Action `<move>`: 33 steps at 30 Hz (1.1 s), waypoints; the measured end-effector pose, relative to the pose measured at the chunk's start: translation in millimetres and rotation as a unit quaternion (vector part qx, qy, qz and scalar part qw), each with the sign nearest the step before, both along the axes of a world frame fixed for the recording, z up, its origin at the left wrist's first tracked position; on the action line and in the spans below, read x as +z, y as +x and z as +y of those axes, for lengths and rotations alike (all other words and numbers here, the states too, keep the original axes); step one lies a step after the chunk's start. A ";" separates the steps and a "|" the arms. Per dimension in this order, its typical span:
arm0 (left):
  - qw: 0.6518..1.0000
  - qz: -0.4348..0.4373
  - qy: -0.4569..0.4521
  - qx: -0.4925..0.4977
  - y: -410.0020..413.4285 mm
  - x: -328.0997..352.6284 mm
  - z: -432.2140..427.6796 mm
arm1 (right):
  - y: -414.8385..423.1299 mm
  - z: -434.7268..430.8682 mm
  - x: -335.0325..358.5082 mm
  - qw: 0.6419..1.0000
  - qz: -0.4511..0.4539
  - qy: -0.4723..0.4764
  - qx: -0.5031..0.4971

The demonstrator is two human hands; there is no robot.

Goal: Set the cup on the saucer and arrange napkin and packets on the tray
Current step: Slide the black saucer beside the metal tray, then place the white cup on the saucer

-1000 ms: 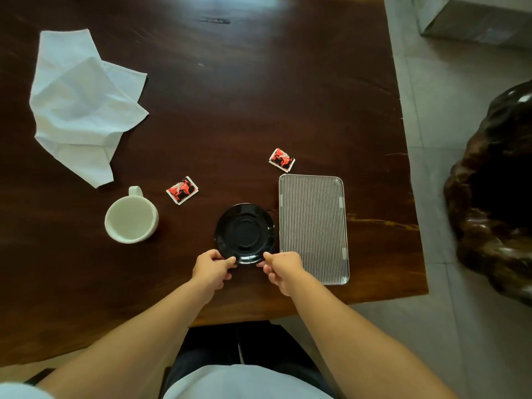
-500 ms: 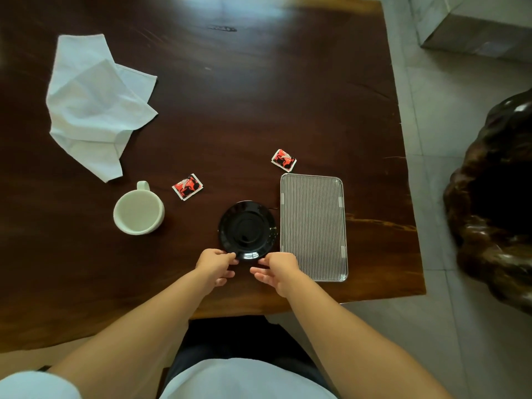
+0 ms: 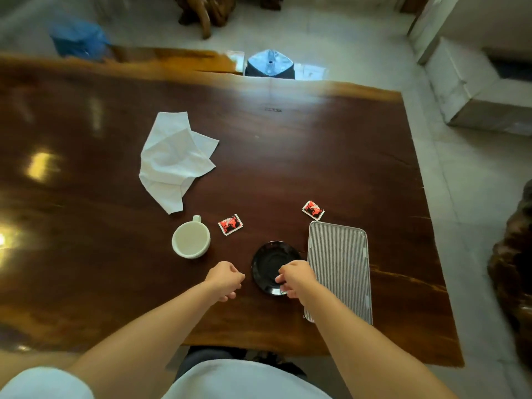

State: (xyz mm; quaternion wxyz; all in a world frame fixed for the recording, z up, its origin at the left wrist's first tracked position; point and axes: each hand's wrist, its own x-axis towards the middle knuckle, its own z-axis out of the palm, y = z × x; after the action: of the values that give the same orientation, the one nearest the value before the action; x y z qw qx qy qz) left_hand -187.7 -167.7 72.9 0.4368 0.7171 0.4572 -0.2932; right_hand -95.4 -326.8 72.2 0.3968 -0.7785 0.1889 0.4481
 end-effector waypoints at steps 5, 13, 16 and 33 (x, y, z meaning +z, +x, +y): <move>0.998 -0.035 0.029 -0.051 7.6 13.2 34.8 | 13.8 43.7 13.7 0.999 -0.011 -0.003 0.048; 0.996 -0.031 0.040 -0.070 -0.6 24.1 119.8 | -1.3 130.7 20.4 0.988 -0.045 -0.006 0.144; 0.993 -0.047 0.076 -0.072 -3.9 21.0 151.6 | -5.2 155.5 16.6 0.987 -0.046 -0.030 0.153; 0.998 -0.053 0.024 0.007 -18.8 -51.2 204.7 | -56.7 224.6 -49.5 0.998 -0.024 -0.059 0.026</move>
State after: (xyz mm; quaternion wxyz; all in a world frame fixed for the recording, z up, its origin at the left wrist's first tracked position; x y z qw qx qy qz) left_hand -206.4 37.0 21.7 0.4453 0.7384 0.4454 -0.2410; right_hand -152.1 -102.2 22.6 0.3425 -0.8157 0.1848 0.4279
